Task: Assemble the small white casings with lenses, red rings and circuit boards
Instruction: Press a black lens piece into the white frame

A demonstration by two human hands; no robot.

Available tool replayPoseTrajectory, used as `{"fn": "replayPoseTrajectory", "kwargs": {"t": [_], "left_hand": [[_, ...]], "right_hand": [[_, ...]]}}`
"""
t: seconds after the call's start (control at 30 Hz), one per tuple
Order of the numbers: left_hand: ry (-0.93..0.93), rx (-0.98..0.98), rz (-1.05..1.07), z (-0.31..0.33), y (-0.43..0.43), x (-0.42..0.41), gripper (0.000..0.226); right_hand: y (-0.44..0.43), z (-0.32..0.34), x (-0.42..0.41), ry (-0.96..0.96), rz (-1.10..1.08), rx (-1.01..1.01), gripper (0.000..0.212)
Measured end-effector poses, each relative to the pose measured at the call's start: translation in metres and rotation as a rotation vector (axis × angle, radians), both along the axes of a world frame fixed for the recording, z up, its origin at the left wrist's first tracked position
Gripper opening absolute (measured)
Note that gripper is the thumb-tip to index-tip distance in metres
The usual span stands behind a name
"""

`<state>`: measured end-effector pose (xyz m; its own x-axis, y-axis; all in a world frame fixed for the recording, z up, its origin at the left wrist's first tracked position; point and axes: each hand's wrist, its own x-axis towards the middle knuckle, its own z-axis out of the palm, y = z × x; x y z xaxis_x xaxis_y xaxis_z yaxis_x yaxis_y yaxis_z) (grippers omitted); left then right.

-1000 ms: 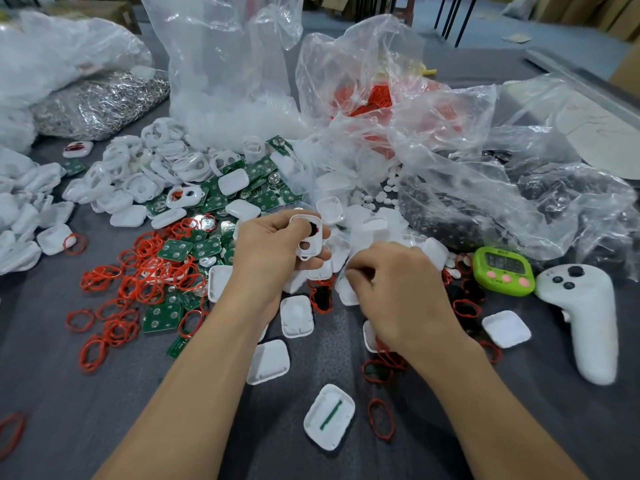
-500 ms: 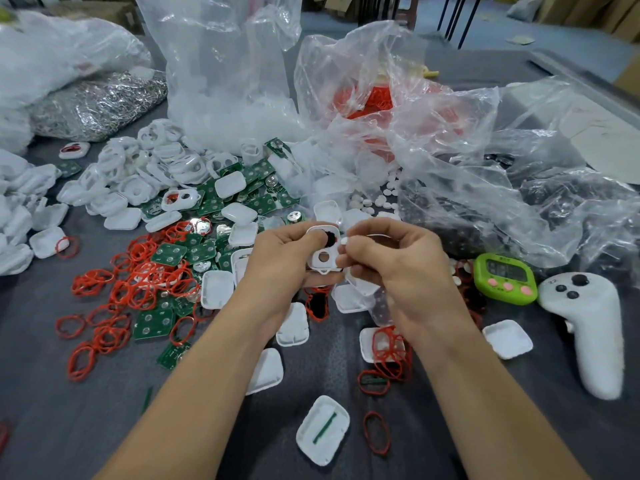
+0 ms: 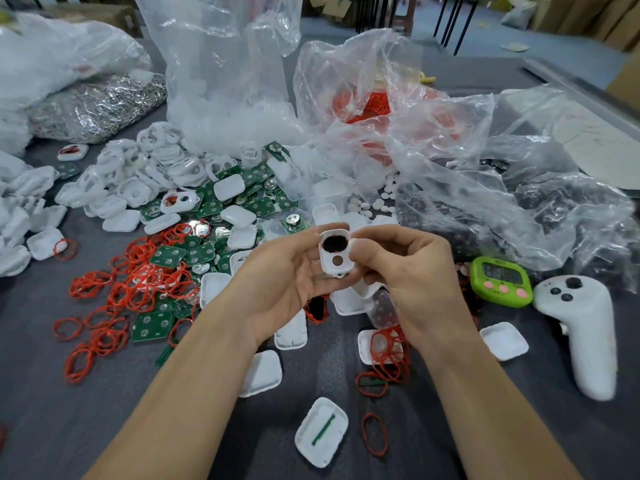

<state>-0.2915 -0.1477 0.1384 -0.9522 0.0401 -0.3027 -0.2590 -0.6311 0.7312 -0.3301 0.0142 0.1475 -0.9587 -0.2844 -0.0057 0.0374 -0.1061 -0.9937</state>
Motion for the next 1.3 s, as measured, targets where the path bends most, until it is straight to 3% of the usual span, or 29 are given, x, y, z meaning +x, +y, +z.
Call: {"fn": "replayPoseTrajectory", "kwargs": {"t": [0.43, 0.63, 0.8, 1.03, 1.2, 1.3], "left_hand": [[0.061, 0.100, -0.064, -0.005, -0.006, 0.000, 0.040], [0.057, 0.081, 0.001, -0.005, -0.004, -0.001, 0.044], [0.109, 0.024, -0.013, -0.008, -0.002, -0.001, 0.045], [0.115, 0.077, -0.018, -0.010, 0.000, -0.002, 0.033], [0.063, 0.135, 0.033, -0.007, 0.002, -0.002, 0.033], [0.063, 0.131, 0.040, -0.006, 0.000, -0.002, 0.029]], "right_hand": [[0.010, 0.001, -0.004, 0.069, -0.114, 0.100, 0.007], [0.014, 0.001, 0.000, 0.381, -0.074, 0.444, 0.010], [0.007, 0.001, 0.006, 0.529, -0.036, 0.587, 0.006], [0.008, -0.001, 0.006, 0.552, -0.004, 0.606, 0.007], [0.006, -0.004, 0.009, 0.689, -0.024, 0.724, 0.009], [0.007, -0.003, 0.009, 0.658, -0.048, 0.648, 0.011]]}}
